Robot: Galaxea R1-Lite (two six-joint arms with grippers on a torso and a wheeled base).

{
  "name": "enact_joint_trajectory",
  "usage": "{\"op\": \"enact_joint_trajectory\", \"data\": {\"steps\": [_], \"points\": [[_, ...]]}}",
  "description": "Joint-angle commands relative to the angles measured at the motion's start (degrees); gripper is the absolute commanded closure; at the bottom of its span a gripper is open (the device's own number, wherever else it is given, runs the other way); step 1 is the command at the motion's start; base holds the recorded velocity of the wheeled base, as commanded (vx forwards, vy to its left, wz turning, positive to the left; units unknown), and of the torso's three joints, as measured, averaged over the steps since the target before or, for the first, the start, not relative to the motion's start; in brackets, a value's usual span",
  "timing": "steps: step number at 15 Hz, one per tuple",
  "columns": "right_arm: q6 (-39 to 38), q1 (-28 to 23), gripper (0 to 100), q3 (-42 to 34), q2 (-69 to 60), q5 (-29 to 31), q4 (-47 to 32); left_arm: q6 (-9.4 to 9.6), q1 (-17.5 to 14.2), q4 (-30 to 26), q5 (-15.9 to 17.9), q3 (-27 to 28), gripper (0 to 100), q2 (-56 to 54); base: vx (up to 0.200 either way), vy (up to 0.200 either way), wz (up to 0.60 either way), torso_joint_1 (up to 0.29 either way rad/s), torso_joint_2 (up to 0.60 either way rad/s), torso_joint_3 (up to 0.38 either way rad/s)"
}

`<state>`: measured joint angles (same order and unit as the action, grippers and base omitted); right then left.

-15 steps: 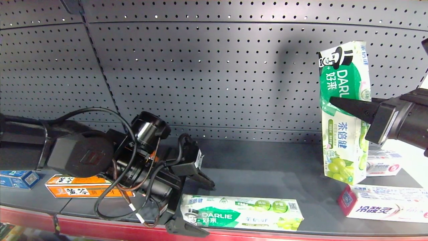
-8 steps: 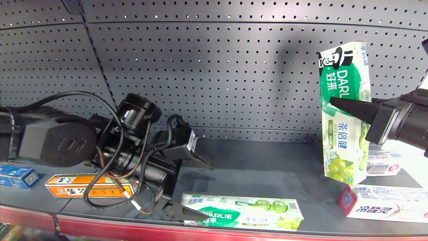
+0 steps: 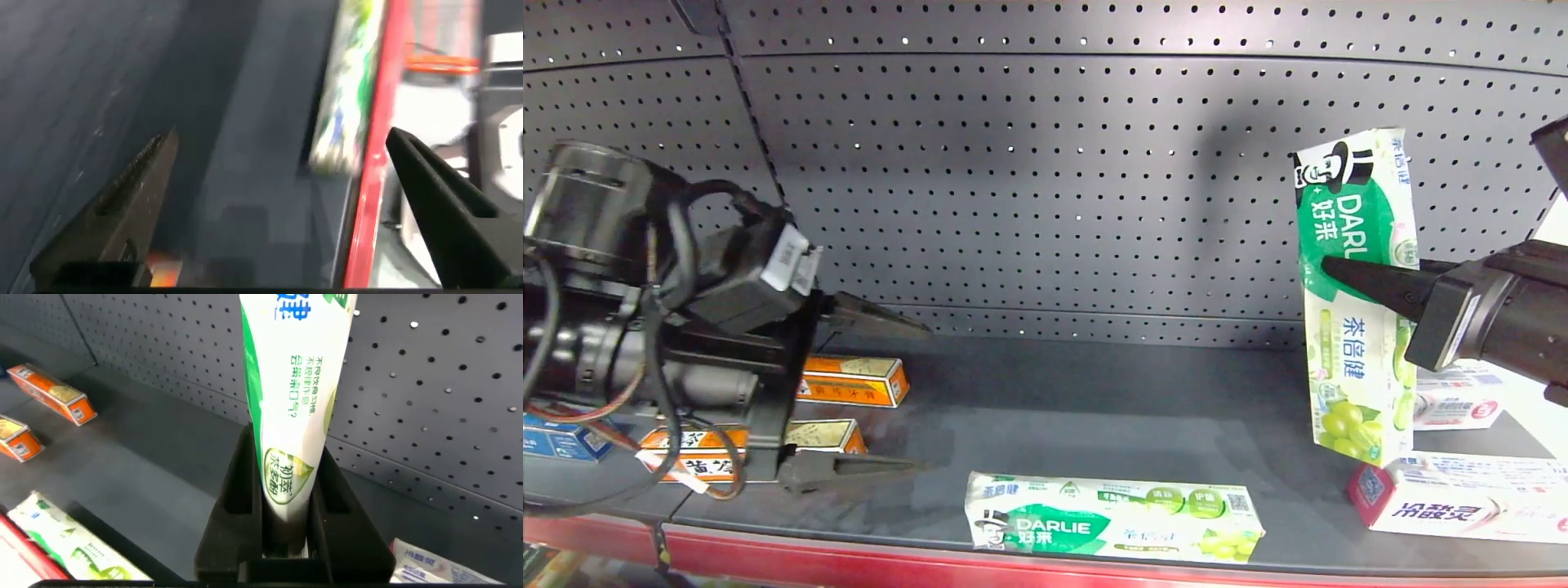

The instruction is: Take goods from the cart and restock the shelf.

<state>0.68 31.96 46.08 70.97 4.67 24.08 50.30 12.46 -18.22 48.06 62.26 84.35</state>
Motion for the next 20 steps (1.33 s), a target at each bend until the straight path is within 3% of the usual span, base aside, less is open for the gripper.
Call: {"op": "enact_joint_trajectory", "data": {"steps": [1, 2, 3, 4, 5, 6, 8, 10, 13, 14, 15, 19, 20], "points": [[0.0, -0.2, 100, -0.6, 0.3, 0.0, 0.2, 0.06, -5.8, 0.6, 0.0, -4.2, 0, -7.7, 0.000, 0.000, 0.00, 0.000, 0.00, 0.000], [0.1, -0.1, 100, -0.9, 0.1, -0.1, 0.4, -0.11, -12.2, 2.0, 0.0, -9.3, 0, -13.7, 0.000, 0.000, 0.00, 0.000, 0.00, 0.000], [0.1, -0.1, 100, -0.9, 0.0, -0.1, 0.4, -0.20, -14.5, 2.1, 0.0, -10.8, 0, -15.5, 0.000, 0.000, 0.00, 0.000, 0.00, 0.000], [0.1, 0.0, 100, -0.9, 0.0, -0.1, 0.4, -1.17, -19.7, 2.1, 0.0, -14.5, 0, -20.0, 0.000, 0.000, 0.00, 0.000, 0.00, 0.000], [0.1, 0.0, 100, -0.9, 0.1, -0.1, 0.4, -2.75, -22.3, 2.3, 0.1, -16.4, 0, -22.5, 0.000, 0.000, 0.00, 0.000, 0.00, 0.000], [0.2, 0.1, 100, -0.8, 0.3, -0.1, 0.4, -6.53, -24.9, 4.3, 0.2, -19.3, 0, -26.0, 0.000, 0.000, 0.00, 0.000, 0.00, 0.000], [0.3, 0.2, 100, -0.7, 0.7, -0.3, 0.4, -14.97, -25.6, 14.6, -1.0, -27.6, 0, -31.8, 0.000, 0.000, 0.00, 0.000, 0.00, 0.000], [0.4, 0.2, 100, -0.6, 1.1, -0.2, 0.5, -21.56, -25.3, 24.6, -6.8, -35.4, 0, -35.3, 0.000, 0.000, 0.00, 0.000, 0.00, 0.000], [0.3, 0.1, 100, -0.6, 1.0, -0.1, 0.5, -30.26, -25.5, 34.4, -12.3, -41.3, 0, -38.2, 0.000, 0.000, 0.00, 0.000, 0.00, 0.000], [0.3, -0.1, 100, -0.7, 1.0, -0.1, 0.5, -32.72, -25.5, 35.9, -15.4, -42.7, 0, -38.8, 0.000, 0.000, 0.00, 0.000, 0.00, 0.000], [0.3, -0.1, 100, -0.8, 1.0, -0.1, 0.5, -36.32, -25.6, 36.9, -20.0, -44.3, 0, -41.1, 0.000, 0.000, 0.00, 0.000, 0.00, 0.000], [0.3, -0.1, 100, -0.9, 0.8, -0.1, 0.5, -44.85, -25.6, 36.2, -31.6, -51.8, 0, -52.4, 0.000, 0.000, 0.00, 0.000, 0.00, 0.000], [0.3, -0.1, 100, -0.9, 0.7, -0.1, 0.5, -46.08, -25.5, 36.2, -34.4, -54.0, 0, -55.9, 0.000, 0.000, 0.00, 0.000, 0.00, 0.000]]}}
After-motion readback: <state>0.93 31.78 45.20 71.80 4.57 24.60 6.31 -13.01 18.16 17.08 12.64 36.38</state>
